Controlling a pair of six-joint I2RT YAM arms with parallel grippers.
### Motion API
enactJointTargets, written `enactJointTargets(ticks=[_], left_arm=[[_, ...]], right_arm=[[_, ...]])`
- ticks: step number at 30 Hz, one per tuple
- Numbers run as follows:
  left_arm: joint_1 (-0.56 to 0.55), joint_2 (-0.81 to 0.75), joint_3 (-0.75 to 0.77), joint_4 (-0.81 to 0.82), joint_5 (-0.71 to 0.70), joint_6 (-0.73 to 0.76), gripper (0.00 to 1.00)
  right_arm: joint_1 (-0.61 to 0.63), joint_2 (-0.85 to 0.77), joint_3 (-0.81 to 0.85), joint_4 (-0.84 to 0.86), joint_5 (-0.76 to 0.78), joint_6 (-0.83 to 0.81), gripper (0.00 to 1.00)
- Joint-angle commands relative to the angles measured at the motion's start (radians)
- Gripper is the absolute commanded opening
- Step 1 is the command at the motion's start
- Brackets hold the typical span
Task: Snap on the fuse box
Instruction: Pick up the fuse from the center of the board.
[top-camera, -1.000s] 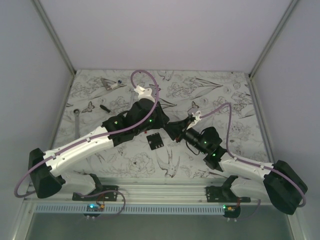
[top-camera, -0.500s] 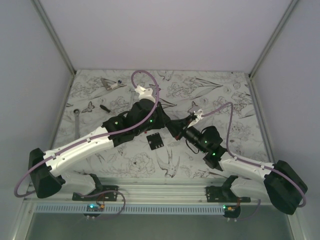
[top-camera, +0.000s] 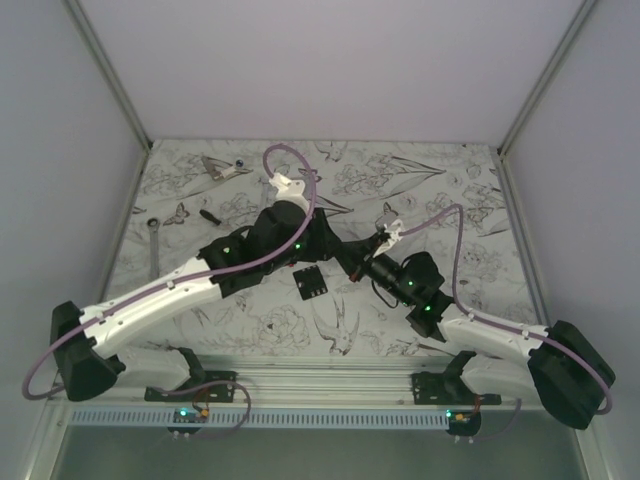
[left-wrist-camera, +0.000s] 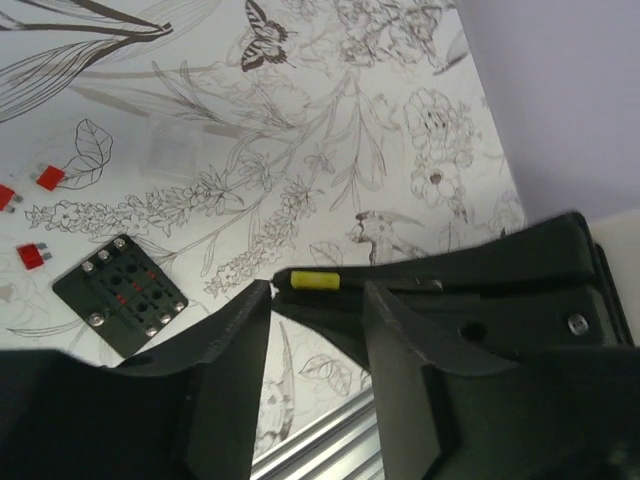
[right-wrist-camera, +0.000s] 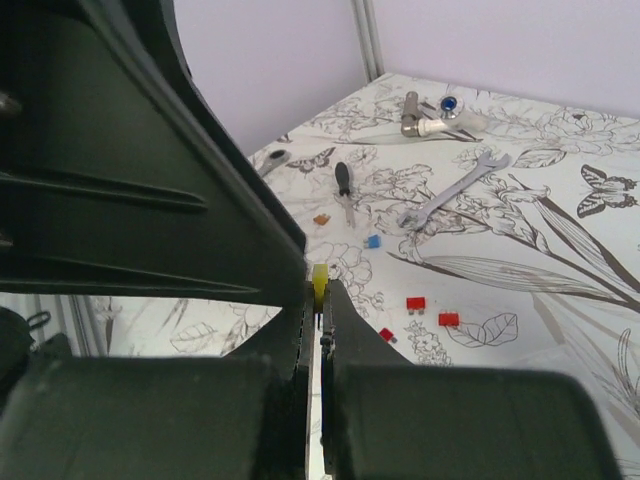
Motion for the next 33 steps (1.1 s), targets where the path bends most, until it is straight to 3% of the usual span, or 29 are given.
enactJointTargets(ticks=[1,11,15,22,33], left_arm=[[0.015,-0.094,-0.034,0.010,0.128,0.149,0.48],[0.145,-0.300,-0.119,-0.040,0.572,0.428,0.53],[0.158,-0.328,-0.118,-0.092,0.677,0.512,0.52],[0.167,-0.322,-0.119,-0.138,0.752,0.617,0.39],[0.162,-0.221,-0.077,-0.137,0.898,0.687,0.31]], right_arm=[[0.002,-0.025,0.045,-0.045,-0.100,-0.097,0.00],[-0.107,-0.051,0.122,-0.218,-0.577,-0.220,0.00],[-0.123,-0.062,0.164,-0.305,-0.726,-0.273,0.00],[-0.134,-0.086,0.197,-0.355,-0.862,-0.298,0.00],[-0.134,-0.052,0.223,-0.368,-0.925,-0.288,0.00]])
